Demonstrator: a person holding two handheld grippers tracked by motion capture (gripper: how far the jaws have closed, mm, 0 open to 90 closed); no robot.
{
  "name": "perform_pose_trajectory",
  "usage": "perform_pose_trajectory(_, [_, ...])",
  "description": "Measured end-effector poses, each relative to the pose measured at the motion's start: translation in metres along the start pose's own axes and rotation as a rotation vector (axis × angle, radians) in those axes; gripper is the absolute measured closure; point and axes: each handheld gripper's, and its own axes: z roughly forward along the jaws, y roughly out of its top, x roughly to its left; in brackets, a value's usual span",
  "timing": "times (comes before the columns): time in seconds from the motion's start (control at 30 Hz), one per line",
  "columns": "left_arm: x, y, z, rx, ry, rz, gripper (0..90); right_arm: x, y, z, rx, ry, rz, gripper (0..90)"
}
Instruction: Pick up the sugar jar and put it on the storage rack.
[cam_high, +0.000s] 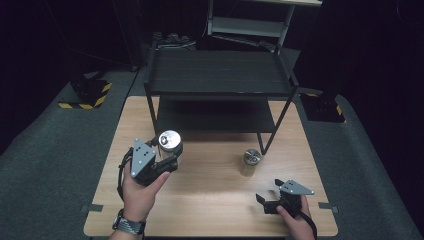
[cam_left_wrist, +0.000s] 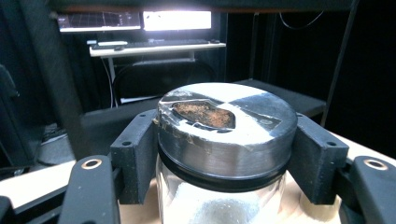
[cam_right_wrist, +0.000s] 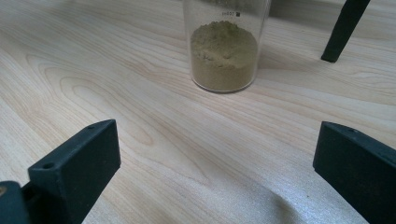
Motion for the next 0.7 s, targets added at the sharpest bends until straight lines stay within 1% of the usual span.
perform_pose_trajectory(0.13, [0.001, 0.013, 0.007, -0.020, -0.011, -0.013, 33.0, -0.001, 0.000, 0.000, -0.002, 0.002, 0.003, 0.4])
perform_pose_trajectory(0.3, [0.002, 0.027, 0.014, -0.038, -0.010, -0.027, 33.0, -0.002, 0.000, 0.000, -0.002, 0.006, 0.007, 0.5])
perform_pose_trajectory(0.5, [0.005, 0.049, 0.020, -0.054, -0.011, -0.026, 33.0, -0.003, -0.001, 0.000, -0.003, 0.008, 0.008, 0.4])
perform_pose_trajectory(0.63, [0.004, 0.063, 0.024, -0.063, -0.003, -0.007, 33.1, -0.003, 0.000, 0.000, -0.002, 0.010, 0.014, 0.5])
perform_pose_trajectory(0.7, [0.005, 0.071, 0.027, -0.071, -0.004, -0.010, 33.0, -0.003, 0.000, 0.000, -0.002, 0.011, 0.014, 0.4])
